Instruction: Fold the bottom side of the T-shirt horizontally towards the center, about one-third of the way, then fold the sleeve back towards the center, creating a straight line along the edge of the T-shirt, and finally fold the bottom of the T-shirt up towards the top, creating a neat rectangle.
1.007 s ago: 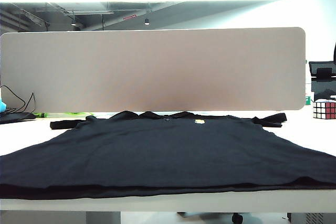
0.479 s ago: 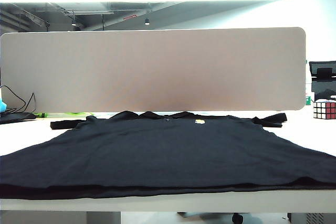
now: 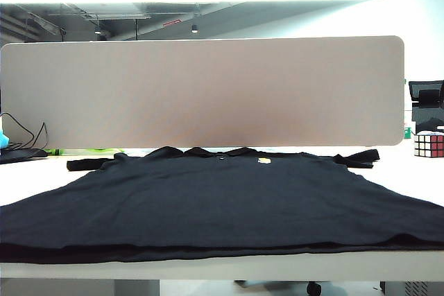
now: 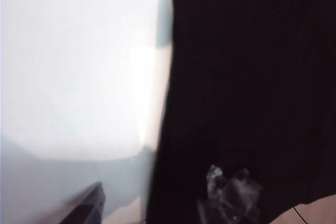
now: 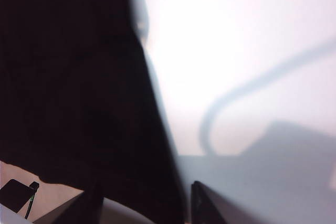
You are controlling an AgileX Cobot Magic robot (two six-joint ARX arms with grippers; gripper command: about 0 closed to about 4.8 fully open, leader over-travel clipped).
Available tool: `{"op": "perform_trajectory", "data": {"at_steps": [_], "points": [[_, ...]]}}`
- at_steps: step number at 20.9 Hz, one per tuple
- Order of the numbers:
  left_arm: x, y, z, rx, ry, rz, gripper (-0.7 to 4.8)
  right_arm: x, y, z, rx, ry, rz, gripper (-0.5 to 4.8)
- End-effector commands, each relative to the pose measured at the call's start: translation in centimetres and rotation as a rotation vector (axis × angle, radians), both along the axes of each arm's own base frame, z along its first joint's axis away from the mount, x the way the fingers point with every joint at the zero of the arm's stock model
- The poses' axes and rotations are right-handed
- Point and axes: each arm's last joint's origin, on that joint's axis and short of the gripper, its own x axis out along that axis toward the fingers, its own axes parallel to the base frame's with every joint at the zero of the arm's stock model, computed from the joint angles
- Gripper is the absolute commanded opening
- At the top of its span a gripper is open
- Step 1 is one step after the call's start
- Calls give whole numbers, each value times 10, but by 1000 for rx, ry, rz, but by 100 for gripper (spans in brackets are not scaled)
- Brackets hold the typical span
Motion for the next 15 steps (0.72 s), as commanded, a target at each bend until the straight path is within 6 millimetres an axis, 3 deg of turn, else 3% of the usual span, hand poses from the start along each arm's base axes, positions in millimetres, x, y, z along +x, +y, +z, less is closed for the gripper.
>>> {"op": "perform_trajectory", "data": {"at_steps": [1, 10, 15], "points": [[-2, -2, -1, 7, 28, -10, 225, 1, -1, -2, -23, -8, -6, 230], [-2, -24, -4, 18, 56, -124, 224, 1, -1, -2, -23, -8, -5, 230], [1, -30, -15, 49, 115, -148, 224, 0, 0, -5, -16, 5, -4, 229]]}}
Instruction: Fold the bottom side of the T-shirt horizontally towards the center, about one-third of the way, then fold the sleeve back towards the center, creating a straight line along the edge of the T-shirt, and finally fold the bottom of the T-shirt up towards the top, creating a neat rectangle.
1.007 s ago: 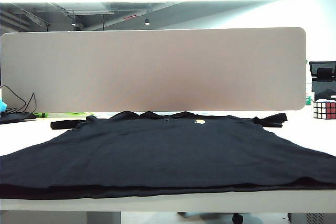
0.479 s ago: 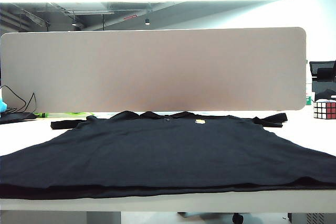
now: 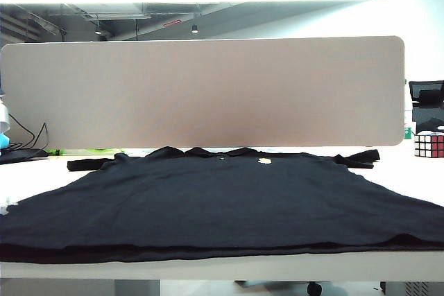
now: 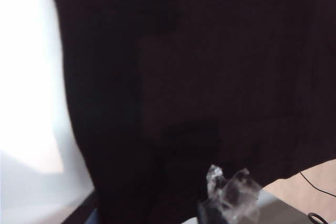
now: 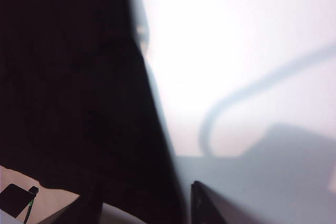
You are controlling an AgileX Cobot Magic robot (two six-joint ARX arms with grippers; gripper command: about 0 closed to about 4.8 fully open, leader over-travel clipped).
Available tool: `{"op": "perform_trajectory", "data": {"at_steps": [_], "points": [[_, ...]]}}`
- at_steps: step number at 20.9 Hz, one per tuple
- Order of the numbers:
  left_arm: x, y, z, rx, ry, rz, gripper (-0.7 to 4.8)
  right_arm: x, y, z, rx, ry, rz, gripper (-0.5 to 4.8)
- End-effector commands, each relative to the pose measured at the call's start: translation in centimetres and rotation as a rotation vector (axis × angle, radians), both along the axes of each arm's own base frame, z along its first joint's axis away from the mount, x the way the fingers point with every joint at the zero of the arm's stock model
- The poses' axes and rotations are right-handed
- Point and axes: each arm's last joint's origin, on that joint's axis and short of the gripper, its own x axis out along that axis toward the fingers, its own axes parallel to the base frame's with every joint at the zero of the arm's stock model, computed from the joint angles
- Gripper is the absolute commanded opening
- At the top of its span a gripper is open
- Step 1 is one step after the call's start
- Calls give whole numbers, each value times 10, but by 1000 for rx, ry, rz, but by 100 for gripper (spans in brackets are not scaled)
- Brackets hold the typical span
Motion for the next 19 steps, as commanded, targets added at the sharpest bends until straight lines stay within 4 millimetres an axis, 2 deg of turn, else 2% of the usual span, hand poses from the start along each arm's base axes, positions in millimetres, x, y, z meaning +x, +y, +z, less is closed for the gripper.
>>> {"op": "perform_trajectory", "data": {"at_steps": [1, 4, 7, 11, 13, 14, 15, 16, 19], "points": [[-3, -1, -14, 42, 81, 0, 224, 0, 0, -5, -14, 19, 1, 229], [-1, -1, -15, 41, 71, 0, 224, 1, 6, -8, -14, 21, 30, 200], [0, -1, -15, 41, 63, 2, 224, 4, 15, -13, -13, 30, 66, 200], [1, 0, -14, 41, 58, 5, 224, 6, 18, -20, -15, 56, 77, 197], [1, 0, -14, 41, 51, 5, 174, 6, 17, -21, -21, 56, 78, 43], [2, 0, -14, 41, 46, 6, 137, 7, 17, -21, -22, 49, 78, -1], [2, 0, -14, 40, 39, 6, 59, 8, 17, -21, -23, 41, 78, -8], [4, 0, -14, 40, 25, 6, 4, 8, 17, -21, -24, 35, 78, -8], [4, -1, -11, -9, 20, 15, -6, 6, 18, -19, 14, 45, 90, -9]]}}
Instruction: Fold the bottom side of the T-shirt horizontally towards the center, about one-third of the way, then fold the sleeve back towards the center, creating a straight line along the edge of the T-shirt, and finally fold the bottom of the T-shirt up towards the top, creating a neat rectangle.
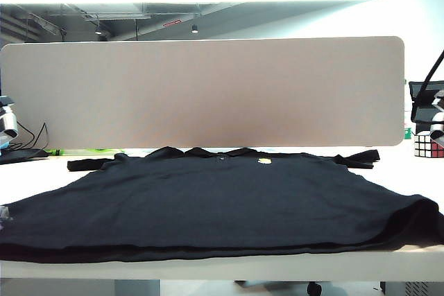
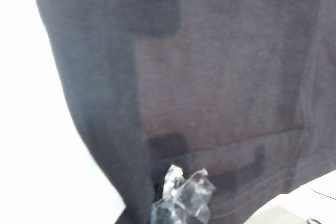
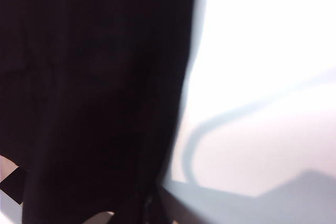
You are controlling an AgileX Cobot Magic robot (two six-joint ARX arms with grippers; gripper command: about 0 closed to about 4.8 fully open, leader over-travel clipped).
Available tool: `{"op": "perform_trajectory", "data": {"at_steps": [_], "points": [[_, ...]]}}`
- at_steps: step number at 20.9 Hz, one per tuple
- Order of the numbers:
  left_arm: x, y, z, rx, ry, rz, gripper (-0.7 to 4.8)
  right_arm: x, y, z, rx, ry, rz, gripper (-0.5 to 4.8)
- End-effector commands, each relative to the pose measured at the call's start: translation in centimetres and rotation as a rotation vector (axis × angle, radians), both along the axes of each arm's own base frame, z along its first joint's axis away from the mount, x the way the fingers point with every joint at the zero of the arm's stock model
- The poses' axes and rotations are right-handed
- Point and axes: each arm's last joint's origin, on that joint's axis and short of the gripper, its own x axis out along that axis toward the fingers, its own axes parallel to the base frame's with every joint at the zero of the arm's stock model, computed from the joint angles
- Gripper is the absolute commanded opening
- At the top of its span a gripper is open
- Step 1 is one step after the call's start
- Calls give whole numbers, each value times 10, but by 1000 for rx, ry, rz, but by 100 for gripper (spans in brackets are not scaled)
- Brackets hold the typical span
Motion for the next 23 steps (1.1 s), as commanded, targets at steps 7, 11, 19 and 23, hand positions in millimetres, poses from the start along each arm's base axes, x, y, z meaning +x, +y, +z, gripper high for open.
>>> {"op": "perform_trajectory", "data": {"at_steps": [7, 11, 19, 23], "points": [[-32, 0, 49, -36, -147, 137, -6, -37, 4, 46, 15, -82, 14, -9], [-71, -2, 79, -113, -240, 141, -6, -67, 7, 84, 27, -186, 18, -9], [-146, -1, 106, -187, -455, 257, -6, -123, 13, 126, 33, -328, 7, -9], [-151, -2, 103, -201, -401, 249, -6, -144, 15, 132, 20, -397, -19, -9]]}}
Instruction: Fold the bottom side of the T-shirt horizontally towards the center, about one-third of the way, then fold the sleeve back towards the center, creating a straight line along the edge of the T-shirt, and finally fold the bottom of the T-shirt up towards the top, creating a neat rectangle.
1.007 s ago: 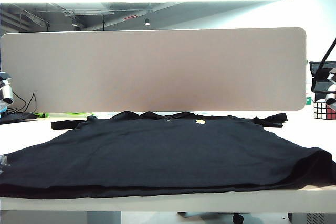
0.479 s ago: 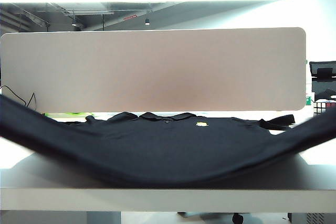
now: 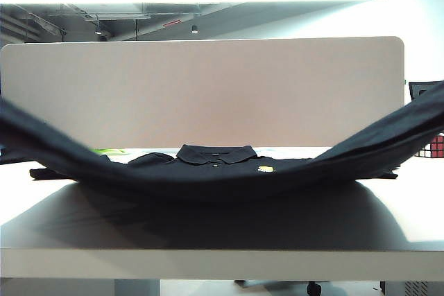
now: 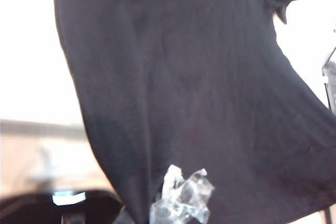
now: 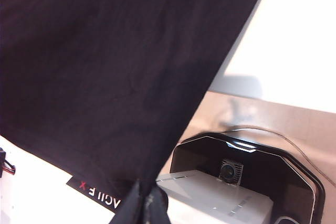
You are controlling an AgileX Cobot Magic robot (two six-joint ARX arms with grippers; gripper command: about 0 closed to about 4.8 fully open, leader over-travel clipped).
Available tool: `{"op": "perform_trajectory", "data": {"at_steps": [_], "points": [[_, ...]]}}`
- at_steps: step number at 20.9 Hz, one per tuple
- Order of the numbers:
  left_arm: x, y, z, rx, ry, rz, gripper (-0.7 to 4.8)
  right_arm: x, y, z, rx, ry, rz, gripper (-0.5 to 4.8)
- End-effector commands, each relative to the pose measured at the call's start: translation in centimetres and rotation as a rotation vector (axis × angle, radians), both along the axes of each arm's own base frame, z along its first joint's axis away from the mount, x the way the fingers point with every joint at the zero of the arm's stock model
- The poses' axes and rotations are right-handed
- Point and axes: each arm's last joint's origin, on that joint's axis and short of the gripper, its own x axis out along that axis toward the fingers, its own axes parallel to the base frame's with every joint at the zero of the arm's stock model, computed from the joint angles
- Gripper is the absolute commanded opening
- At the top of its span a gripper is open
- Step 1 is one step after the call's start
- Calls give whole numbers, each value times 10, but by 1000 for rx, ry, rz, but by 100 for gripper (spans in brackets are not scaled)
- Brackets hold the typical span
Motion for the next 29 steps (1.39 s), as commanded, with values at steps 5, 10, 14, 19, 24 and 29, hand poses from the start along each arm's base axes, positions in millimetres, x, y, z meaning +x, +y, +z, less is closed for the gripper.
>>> {"op": "perform_trajectory", "data": {"at_steps": [5, 10, 14, 19, 24, 29], "points": [[10, 1, 18, 1, -131, 57, -6, -11, -1, 29, -9, -178, -90, -9], [102, 2, 26, 3, -225, 67, -6, 83, -5, 36, -2, -248, -96, -9], [206, 2, 20, 15, -177, 67, -6, 196, -9, 18, -7, -196, -73, -9], [269, 4, 0, 81, -143, 102, -6, 268, -9, -14, -7, -171, -57, -9], [290, 5, -18, 107, -206, 143, -6, 289, -11, -29, -31, -210, -97, -9], [306, 13, -35, 216, -272, 192, 341, 304, -14, -29, -67, -360, -130, 256]]}}
